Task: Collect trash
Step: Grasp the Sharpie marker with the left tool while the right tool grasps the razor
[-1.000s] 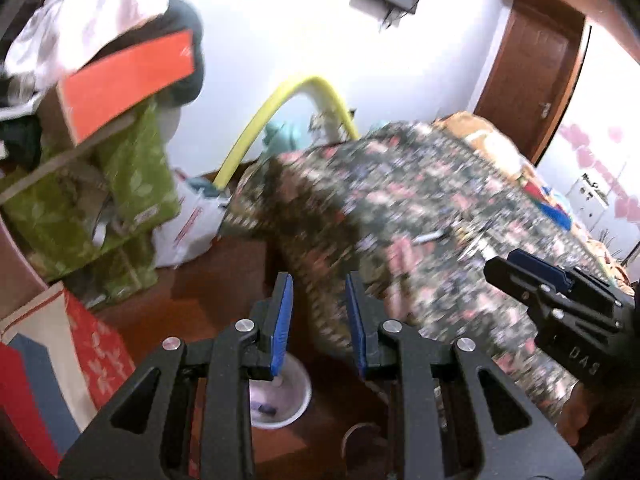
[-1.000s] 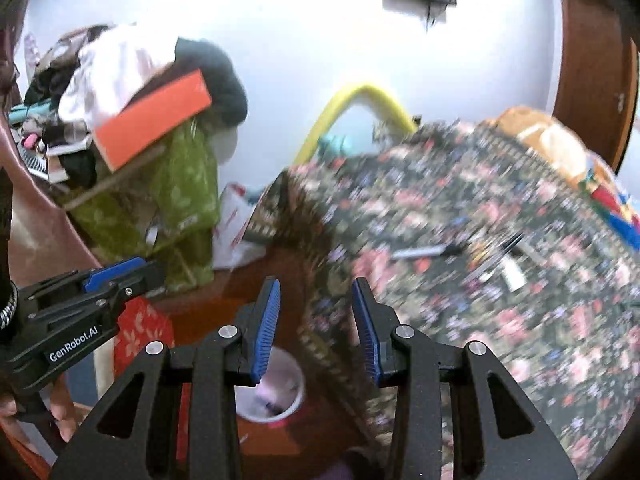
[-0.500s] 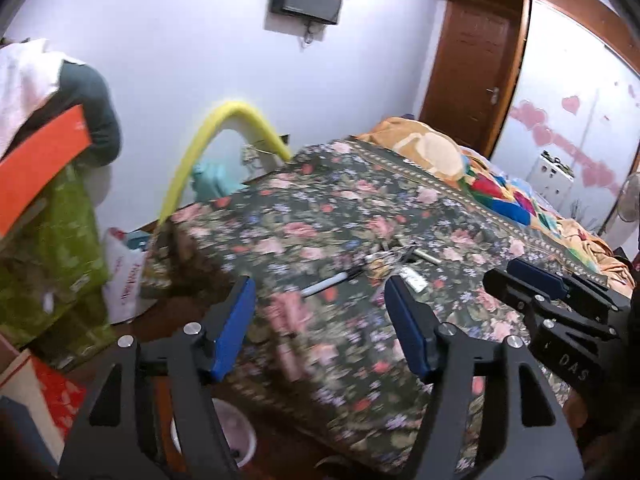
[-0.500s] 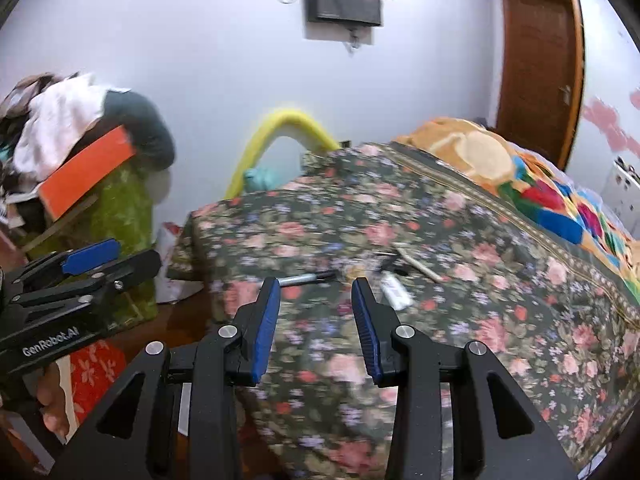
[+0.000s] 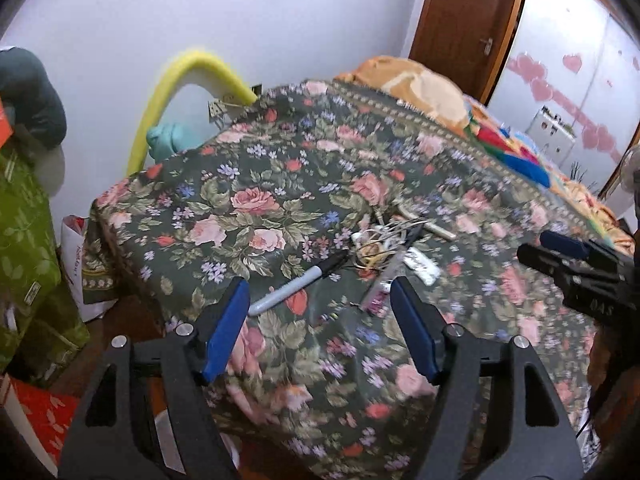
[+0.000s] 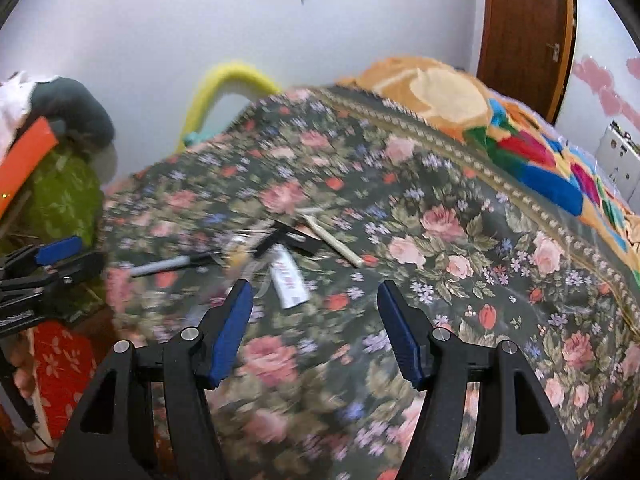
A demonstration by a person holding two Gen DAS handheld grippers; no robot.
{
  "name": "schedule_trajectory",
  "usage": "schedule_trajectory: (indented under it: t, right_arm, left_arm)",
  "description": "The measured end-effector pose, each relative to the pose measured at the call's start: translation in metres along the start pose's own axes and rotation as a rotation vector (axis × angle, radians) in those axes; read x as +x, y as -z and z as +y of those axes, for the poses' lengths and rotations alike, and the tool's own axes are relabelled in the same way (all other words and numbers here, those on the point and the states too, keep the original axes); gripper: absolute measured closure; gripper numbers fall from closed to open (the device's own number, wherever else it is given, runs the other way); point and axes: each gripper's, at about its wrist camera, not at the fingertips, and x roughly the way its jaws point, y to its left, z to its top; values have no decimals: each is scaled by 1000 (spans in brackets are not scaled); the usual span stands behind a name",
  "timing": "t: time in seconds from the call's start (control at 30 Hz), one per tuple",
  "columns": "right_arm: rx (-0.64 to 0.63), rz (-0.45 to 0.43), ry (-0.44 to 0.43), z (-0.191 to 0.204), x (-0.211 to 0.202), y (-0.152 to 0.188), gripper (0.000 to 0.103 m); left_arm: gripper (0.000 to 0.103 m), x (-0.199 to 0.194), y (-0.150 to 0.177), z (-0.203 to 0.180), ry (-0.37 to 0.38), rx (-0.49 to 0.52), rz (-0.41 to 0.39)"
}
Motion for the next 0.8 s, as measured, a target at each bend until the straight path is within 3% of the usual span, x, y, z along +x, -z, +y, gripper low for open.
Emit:
schedule_trajectory:
  t: [0.2,0.37,0.53,0.6,0.67,0.8]
  right_arm:
    - [2,99,-26,-30,70,-10,43]
    - [5,145,-75,-37,111,-18,60]
    - [-21,174,-100,-32,141,-24,73]
    - [-32,163,-92,-30,145,-27,75]
    - [-44,165,-100,-27,148,-30,87]
    - [-26,167,-109,-30,146,-27,93]
  left_arm:
    - [32,58,-1,3,21,76,102]
    - [46,91,1,10,37,74,168]
    - [47,96,3,3,23,150,161]
    - [54,99,6,0,21,173,174]
    - [76,107,12,-2,25,179,224]
    - [88,106,20,-6,16,191,228]
